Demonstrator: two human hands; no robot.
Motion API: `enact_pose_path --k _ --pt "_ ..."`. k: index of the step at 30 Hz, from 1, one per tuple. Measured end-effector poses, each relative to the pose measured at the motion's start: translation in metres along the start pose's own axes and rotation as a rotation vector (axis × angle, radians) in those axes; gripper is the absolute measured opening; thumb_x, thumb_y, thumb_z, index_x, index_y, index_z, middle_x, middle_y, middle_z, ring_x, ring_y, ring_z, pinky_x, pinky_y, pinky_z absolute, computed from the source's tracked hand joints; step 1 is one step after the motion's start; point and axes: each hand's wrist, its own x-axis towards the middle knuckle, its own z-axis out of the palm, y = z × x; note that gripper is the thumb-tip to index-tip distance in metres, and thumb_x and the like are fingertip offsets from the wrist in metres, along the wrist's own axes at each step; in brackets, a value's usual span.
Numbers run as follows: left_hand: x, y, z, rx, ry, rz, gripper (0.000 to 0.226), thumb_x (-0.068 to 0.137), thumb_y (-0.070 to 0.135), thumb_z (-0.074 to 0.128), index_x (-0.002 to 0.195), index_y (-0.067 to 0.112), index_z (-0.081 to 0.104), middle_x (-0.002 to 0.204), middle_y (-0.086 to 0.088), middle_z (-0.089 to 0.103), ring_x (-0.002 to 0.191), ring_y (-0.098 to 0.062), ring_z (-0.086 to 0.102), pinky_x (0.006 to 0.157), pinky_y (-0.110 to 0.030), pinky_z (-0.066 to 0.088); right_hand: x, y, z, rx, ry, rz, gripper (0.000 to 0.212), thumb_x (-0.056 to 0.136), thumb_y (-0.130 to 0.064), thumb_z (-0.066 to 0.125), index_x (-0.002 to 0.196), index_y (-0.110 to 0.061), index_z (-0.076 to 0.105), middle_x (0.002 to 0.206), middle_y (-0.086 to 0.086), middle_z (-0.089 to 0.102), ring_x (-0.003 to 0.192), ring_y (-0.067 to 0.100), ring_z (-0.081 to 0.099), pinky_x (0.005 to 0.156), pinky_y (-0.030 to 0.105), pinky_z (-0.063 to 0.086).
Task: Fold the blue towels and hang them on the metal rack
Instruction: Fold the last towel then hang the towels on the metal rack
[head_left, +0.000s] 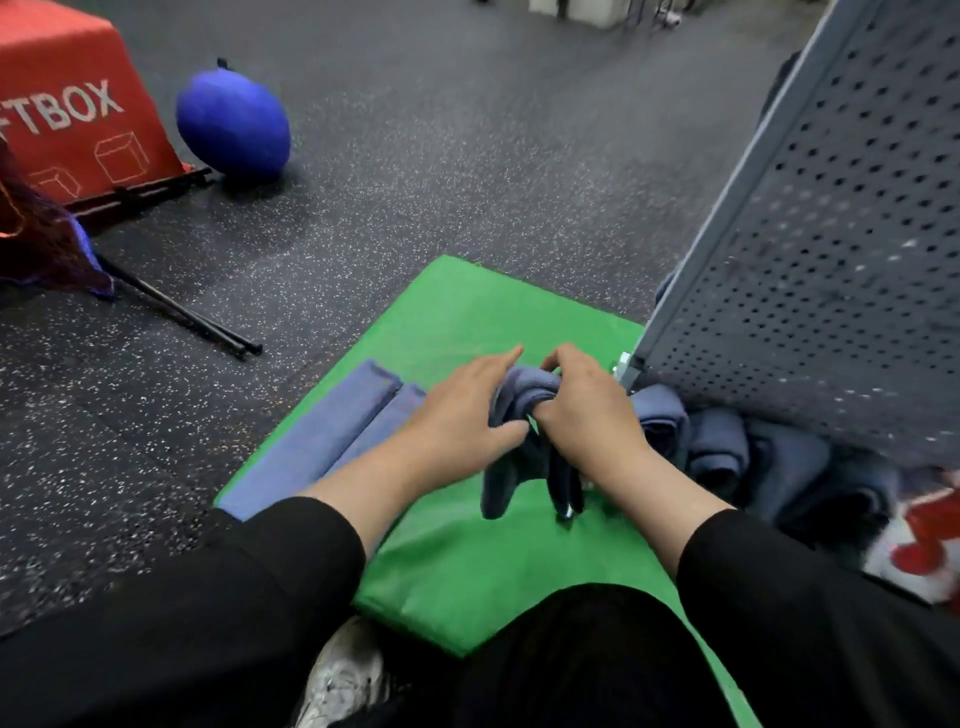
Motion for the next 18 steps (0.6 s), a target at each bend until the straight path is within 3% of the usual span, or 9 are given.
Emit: enact_pose_path --k 3,8,13,18 --pt "0.003 0.033 0.029 0.029 0.054 0.033 0.086 0.086 0.027 0.072 0.159 0.015 0.029 0.159 -0.006 0.04 0.146 -0.022 0.037 0.119 -0.029 0.027 -0.017 0.02 -0.028 0.029 0.026 0.069 0.022 0.082 -0.02 0.06 0.101 -0.019 0.051 0.105 0.008 0.064 0.098 0.033 0.059 0.072 0.037 0.039" --pt "0.008 0.08 0.063 0.056 0.131 0.0 0.085 0.085 0.031 0.073 0.158 0.023 0.03 0.151 -0.001 0.046 0.139 -0.021 0.042 0.111 -0.036 0.037 -0.043 0.052 -0.063 0.068 0.087 0.16 0.015 0.081 -0.027 0.059 0.09 -0.023 0.047 0.093 0.0 0.06 0.086 0.027 0.055 0.068 0.038 0.04" --pt "0.018 0.123 0.084 0.131 0.215 -0.049 0.067 0.093 0.019 0.057 0.155 0.027 0.034 0.15 0.003 0.047 0.134 -0.023 0.047 0.1 -0.039 0.043 -0.064 0.078 -0.09 0.114 0.144 0.21 0.016 0.08 -0.027 0.061 0.091 -0.024 0.05 0.092 -0.002 0.06 0.085 0.025 0.055 0.067 0.037 0.041" --pt "0.029 0.146 0.091 0.154 0.2 0.005 0.065 0.09 0.006 0.049 0.151 0.03 0.04 0.147 0.003 0.05 0.126 -0.028 0.054 0.093 -0.039 0.045 -0.075 0.105 -0.115 0.145 0.193 0.24 0.014 0.081 -0.023 0.063 0.087 -0.022 0.05 0.091 -0.002 0.056 0.084 0.023 0.052 0.068 0.037 0.039"
